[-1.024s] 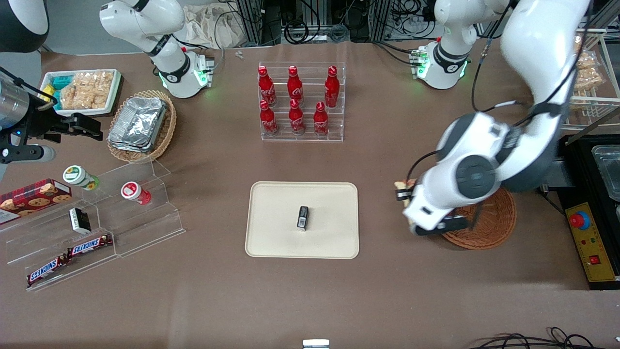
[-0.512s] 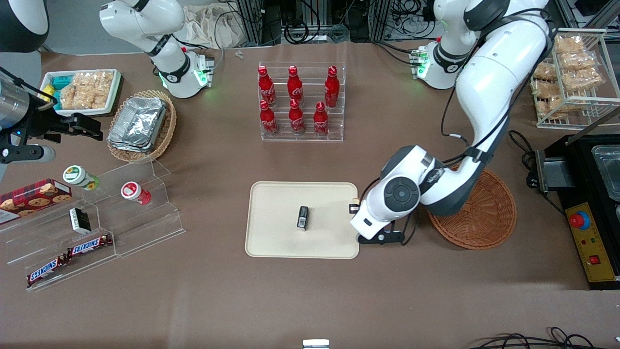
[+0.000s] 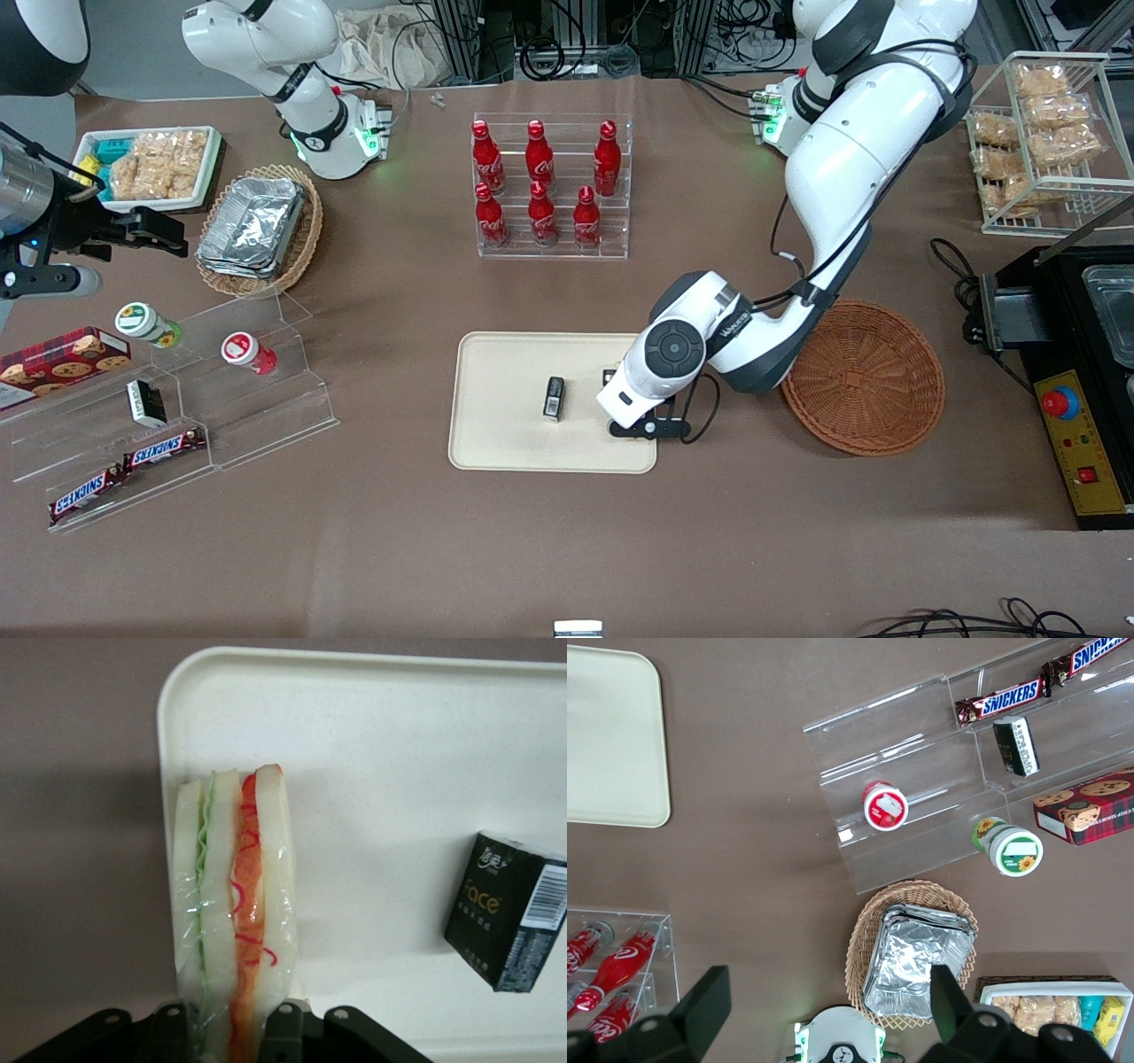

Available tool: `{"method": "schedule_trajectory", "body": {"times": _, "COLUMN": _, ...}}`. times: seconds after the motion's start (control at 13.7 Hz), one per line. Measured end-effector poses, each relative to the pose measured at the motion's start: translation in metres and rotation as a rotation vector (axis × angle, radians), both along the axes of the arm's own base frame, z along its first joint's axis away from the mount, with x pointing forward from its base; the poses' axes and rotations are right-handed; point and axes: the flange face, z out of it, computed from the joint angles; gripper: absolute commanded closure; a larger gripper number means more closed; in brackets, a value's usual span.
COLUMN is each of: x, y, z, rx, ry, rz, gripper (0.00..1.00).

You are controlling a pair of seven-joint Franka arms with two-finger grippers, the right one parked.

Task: Place sandwich from basket to tray
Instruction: 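Carry the sandwich with the left gripper over to the cream tray, then lower the sandwich onto the tray beside the black box and release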

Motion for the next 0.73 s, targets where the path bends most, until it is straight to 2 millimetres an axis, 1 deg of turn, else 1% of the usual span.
{"method": "schedule_trajectory", "body": {"times": 0.07, "x": 0.001, "y": -0.002, "z": -0.005, "rx": -0.003, "ry": 0.004, "rz": 0.002, "gripper": 0.64}}
{"method": "schedule_trajectory", "body": {"times": 0.15, "x": 0.002, "y": -0.002, "z": -0.010, "rx": -0.005, "ry": 0.008, "rz": 0.004, "gripper": 0.17}}
{"method": "schedule_trajectory", "body": {"times": 0.22, "x": 0.004, "y": -0.002, "z": -0.012, "rx": -0.007, "ry": 0.009, "rz": 0.008, "gripper": 0.01}}
{"method": "schedule_trajectory", "body": {"times": 0.59, "x": 0.010, "y": 0.000, "z": -0.007, "rx": -0.012, "ry": 0.001, "rz": 0.018, "gripper": 0.01}}
{"method": "schedule_trajectory", "body": {"times": 0.66, "x": 0.013, "y": 0.003, "z": -0.001, "rx": -0.009, "ry": -0.002, "rz": 0.023, "gripper": 0.01}}
{"method": "schedule_trajectory", "body": {"times": 0.73, "x": 0.018, "y": 0.008, "z": 0.011, "rx": -0.001, "ry": -0.006, "rz": 0.032, "gripper": 0.01}}
